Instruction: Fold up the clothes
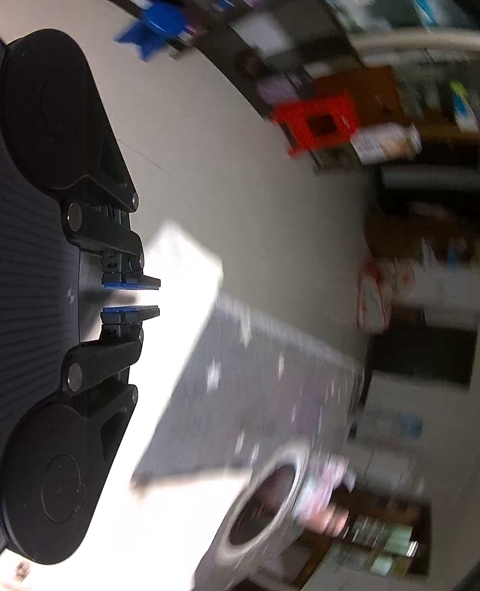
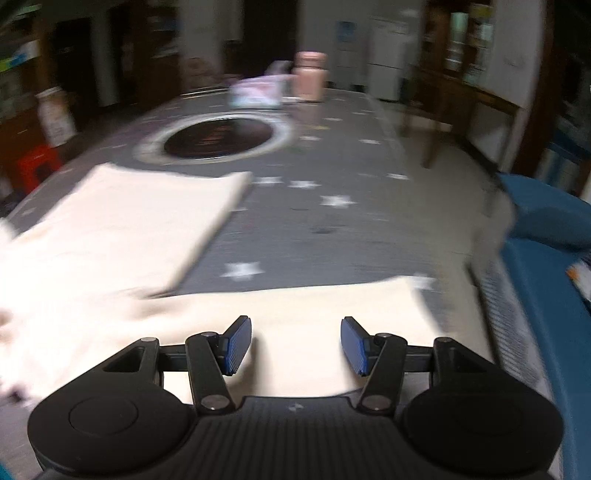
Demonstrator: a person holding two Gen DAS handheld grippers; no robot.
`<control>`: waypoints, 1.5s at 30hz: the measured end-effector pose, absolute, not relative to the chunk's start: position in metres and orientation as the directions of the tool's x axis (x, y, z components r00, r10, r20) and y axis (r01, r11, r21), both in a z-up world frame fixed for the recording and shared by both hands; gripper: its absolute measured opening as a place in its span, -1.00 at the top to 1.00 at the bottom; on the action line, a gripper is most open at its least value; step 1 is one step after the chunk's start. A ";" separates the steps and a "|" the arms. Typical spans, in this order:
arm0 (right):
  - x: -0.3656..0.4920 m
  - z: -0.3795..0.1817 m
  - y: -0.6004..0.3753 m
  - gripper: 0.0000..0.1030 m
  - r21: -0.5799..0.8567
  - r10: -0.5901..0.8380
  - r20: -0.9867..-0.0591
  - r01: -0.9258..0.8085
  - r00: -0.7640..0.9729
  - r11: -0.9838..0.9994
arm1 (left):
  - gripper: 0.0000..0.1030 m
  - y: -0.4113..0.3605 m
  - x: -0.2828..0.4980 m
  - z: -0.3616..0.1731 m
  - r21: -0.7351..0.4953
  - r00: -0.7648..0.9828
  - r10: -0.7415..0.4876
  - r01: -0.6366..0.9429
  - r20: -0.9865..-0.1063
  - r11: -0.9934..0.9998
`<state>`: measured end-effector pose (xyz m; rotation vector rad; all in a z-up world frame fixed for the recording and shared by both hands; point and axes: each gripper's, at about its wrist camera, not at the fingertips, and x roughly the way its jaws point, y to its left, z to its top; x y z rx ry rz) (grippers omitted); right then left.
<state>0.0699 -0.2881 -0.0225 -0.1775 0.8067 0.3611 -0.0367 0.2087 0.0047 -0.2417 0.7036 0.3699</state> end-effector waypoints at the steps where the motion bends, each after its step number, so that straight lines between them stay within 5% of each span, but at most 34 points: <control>1: 0.064 -0.021 -0.279 -0.06 -0.013 0.278 -0.732 -0.421 0.622 0.907 | 0.82 0.193 -0.036 0.007 -0.102 0.720 0.197 -0.349 -0.665 0.932; 9: 0.028 -0.014 -0.201 -0.03 0.013 0.476 -0.724 -0.681 0.499 0.732 | 0.82 0.087 -0.024 -0.007 -0.140 0.715 -0.130 0.045 -0.687 0.989; 24: -0.032 -0.030 -0.150 0.25 -0.108 0.543 -0.733 -0.857 0.411 0.503 | 0.81 0.038 -0.057 -0.023 -0.087 0.657 -0.287 0.319 -0.697 0.944; 30: -0.012 -0.018 -0.203 0.23 0.001 0.522 -0.695 -0.725 0.494 0.688 | 0.66 0.036 -0.035 -0.010 -0.157 0.669 -0.324 0.299 -0.669 0.941; 37: 0.043 -0.022 -0.288 0.22 -0.063 0.232 -0.678 -0.369 0.698 0.927 | 0.52 0.001 -0.010 -0.014 -0.202 0.640 -0.381 0.336 -0.667 0.920; 45: 0.081 -0.040 -0.353 0.10 -0.062 0.064 -0.692 -0.148 0.719 0.987 | 0.44 -0.030 0.001 -0.024 -0.210 0.595 -0.420 0.391 -0.685 0.896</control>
